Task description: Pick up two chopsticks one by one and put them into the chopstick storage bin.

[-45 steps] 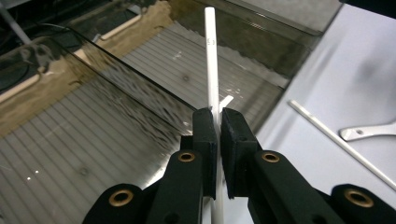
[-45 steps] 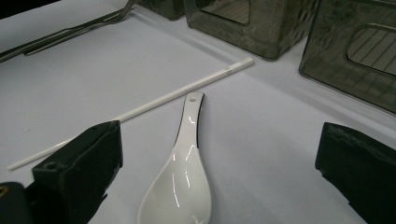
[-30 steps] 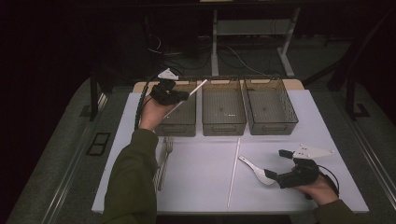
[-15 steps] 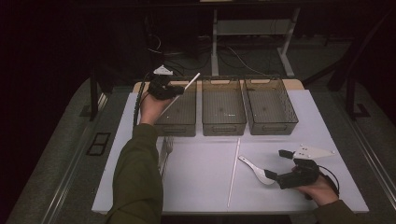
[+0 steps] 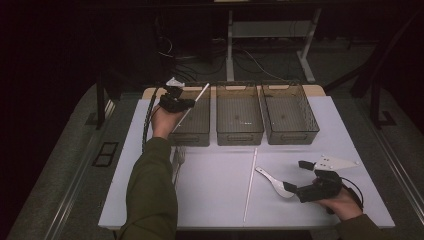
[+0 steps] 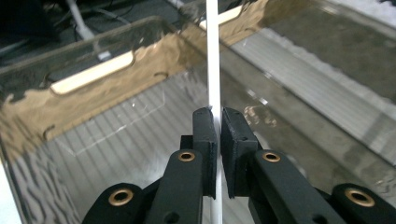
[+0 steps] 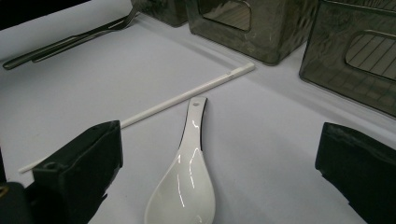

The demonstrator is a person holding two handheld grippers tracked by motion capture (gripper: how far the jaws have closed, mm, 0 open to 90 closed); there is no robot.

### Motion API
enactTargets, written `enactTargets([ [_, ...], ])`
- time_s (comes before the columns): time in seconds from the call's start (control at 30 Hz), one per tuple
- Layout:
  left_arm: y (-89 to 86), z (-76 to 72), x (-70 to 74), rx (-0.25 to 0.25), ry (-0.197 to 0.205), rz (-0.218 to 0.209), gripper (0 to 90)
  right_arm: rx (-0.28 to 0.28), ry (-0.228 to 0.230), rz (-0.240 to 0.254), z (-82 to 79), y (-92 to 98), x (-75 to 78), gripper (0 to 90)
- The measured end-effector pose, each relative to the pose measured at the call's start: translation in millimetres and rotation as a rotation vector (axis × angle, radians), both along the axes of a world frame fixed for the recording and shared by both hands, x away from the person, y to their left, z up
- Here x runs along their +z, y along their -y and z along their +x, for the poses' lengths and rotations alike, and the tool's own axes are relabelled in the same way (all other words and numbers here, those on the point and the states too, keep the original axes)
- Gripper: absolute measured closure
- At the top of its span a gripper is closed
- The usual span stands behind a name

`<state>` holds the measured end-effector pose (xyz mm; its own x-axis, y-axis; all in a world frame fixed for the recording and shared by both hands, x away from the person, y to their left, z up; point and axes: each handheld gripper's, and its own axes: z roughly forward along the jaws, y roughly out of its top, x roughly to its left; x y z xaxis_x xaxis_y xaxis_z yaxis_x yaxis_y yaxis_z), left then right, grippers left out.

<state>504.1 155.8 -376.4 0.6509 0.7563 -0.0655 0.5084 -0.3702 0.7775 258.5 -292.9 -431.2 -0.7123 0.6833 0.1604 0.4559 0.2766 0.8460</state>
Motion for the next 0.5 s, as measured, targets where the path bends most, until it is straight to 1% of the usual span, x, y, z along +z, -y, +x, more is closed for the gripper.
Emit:
enactTargets([
  [0.13, 2.2, 1.6, -2.6, 0.005, -0.022, 0.027, 83.6, 0.000, -0.001, 0.001, -0.1, 0.1, 0.1, 0.8],
  [0.27, 6.5, 2.6, -6.1, 0.035, -0.049, 0.065, 83.4, 0.005, -0.001, -0.002, -0.1, -0.1, -0.1, 0.9],
  [0.37, 8.4, 3.7, -6.5, 0.050, -0.049, 0.081, 83.1, 0.005, 0.001, 0.001, -0.5, -0.1, 0.1, 0.9],
  [0.43, 8.4, 3.7, -6.5, 0.059, -0.047, 0.083, 82.7, 0.004, 0.000, 0.002, -0.5, 0.0, 0.3, 0.9],
  [0.5, 8.3, 3.2, -6.2, 0.066, -0.045, 0.073, 83.4, 0.005, 0.000, 0.003, -0.4, 0.0, 0.3, 0.9],
])
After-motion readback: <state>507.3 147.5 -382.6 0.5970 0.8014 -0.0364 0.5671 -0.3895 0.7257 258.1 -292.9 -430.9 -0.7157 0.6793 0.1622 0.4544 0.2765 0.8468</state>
